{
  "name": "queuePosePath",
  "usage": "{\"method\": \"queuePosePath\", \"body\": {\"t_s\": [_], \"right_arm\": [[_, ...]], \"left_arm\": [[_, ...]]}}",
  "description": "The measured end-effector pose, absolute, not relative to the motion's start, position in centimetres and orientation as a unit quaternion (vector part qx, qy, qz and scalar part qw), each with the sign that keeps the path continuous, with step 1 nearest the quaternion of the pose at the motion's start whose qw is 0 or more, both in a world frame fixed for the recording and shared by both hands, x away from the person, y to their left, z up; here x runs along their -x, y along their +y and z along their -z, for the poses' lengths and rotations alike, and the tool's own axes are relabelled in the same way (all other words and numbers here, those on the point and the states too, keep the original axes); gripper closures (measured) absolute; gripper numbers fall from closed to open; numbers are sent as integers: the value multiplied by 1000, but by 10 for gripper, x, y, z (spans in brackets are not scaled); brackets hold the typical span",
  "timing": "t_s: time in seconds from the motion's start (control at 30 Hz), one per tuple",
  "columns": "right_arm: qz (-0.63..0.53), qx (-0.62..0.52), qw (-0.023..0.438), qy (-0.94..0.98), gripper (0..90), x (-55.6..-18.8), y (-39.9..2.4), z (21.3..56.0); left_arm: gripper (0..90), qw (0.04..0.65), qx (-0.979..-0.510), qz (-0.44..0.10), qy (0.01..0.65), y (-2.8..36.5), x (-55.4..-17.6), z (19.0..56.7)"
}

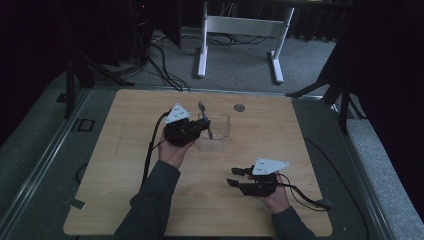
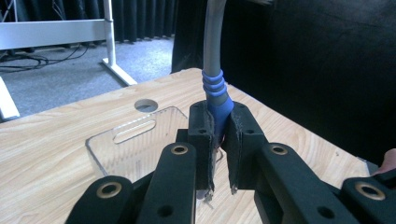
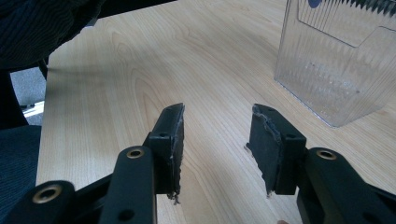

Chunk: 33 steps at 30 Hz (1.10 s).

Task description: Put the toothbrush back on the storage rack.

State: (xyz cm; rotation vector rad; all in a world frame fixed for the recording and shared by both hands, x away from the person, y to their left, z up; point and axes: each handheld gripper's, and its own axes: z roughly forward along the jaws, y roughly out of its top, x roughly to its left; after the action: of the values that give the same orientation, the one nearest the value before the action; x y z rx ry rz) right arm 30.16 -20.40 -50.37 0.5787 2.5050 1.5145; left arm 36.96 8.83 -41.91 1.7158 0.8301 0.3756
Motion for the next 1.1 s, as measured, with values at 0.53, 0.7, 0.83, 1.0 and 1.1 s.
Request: {"method": "queuePosePath", "body": {"t_s": [0.53, 0.7, 0.83, 1.0, 1.1], "right_arm": [[-506, -192, 79, 837, 545, -302, -204, 504], [-506, -192, 79, 838, 545, -302, -204, 504], [-506, -192, 79, 837, 545, -302, -204, 504], [-505, -193, 77, 838, 545, -302, -203, 505], [-505, -194, 77, 838, 545, -302, -203, 504]], "left_arm": [[814, 555, -715, -160, 394, 93, -392, 433], [813, 544, -717, -156, 407, 93, -399, 440], [813, 538, -719, -145, 415, 91, -405, 445], [811, 517, -730, -132, 427, 86, -413, 454], [811, 497, -746, -130, 424, 80, -416, 458]]}}
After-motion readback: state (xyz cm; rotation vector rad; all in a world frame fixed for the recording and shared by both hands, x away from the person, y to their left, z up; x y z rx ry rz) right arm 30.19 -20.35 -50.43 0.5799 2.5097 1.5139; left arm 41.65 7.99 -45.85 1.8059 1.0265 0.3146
